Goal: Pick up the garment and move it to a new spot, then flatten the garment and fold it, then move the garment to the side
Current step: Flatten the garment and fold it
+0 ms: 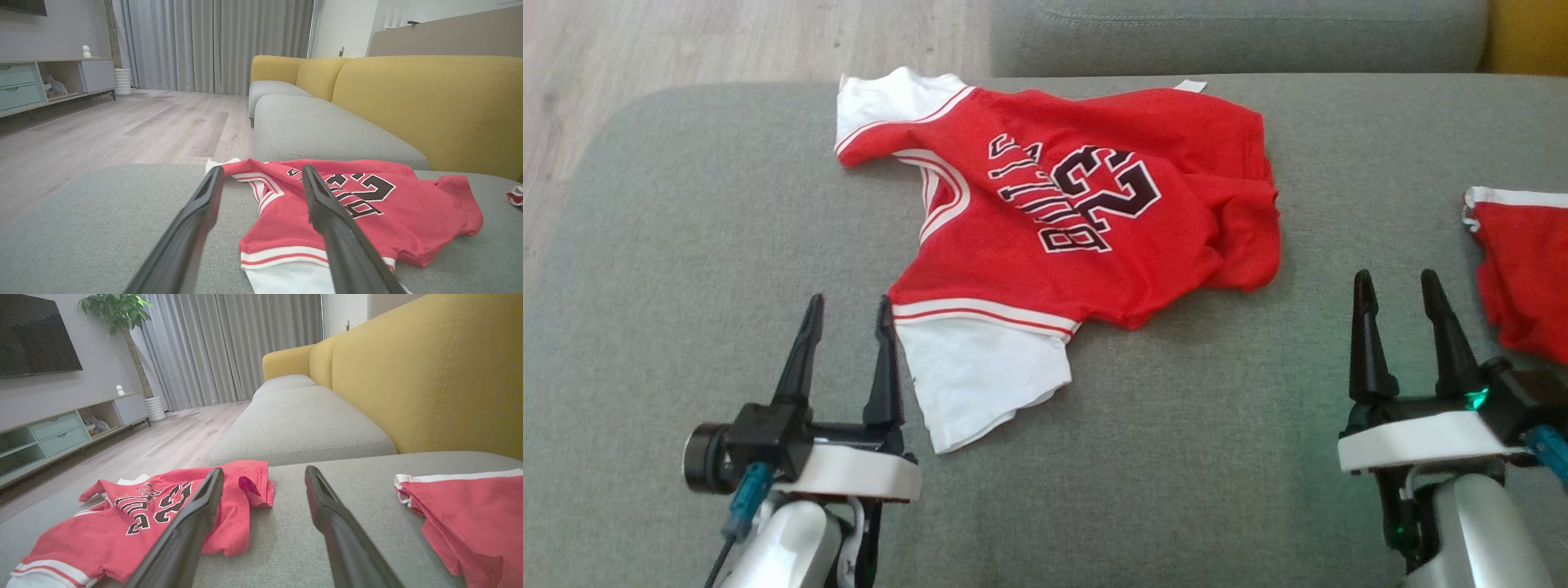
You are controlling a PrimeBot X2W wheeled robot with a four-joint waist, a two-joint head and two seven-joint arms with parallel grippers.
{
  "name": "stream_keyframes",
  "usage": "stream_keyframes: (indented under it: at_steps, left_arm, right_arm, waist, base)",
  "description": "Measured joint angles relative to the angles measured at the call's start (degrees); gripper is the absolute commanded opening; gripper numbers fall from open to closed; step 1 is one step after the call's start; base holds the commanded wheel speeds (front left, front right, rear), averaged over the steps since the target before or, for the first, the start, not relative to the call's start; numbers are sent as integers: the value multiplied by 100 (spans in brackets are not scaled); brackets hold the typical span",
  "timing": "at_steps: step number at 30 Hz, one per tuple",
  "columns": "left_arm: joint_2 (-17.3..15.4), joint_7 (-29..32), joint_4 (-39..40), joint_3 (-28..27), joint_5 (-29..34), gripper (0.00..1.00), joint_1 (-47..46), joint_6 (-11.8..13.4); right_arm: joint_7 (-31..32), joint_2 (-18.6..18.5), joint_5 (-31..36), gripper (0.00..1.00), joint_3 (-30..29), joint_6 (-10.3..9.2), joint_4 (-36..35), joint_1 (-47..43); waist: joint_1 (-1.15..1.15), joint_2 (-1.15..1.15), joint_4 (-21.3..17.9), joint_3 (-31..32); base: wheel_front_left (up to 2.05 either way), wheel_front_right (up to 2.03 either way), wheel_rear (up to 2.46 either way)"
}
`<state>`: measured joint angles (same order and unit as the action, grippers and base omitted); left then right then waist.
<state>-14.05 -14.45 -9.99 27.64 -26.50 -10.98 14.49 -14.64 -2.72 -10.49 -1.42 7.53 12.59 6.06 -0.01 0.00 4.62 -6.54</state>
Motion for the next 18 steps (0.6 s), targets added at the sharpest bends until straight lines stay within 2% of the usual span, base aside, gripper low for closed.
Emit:
stream_keyframes:
  at_steps: [7, 13, 18]
  left_arm:
    - [298, 0, -89, -230, 405, 100, -20, -400]
    - [489, 0, -207, -399, 636, 100, -53, -628]
    - [639, 0, -302, -521, 797, 100, -124, -783]
  right_arm:
    - [263, 0, 105, 100, -16, 0, 712, 194]
    - [641, -2, 40, 100, -4, 0, 1603, 991]
    - [683, -5, 60, 100, 62, 0, 2335, 1479]
  waist:
    - [1, 0, 138, -186]
    - [1, 0, 313, -399]
    - [1, 0, 496, -533]
  base:
    - [0, 0, 0]
    - [0, 0, 0]
    - [0, 0, 0]
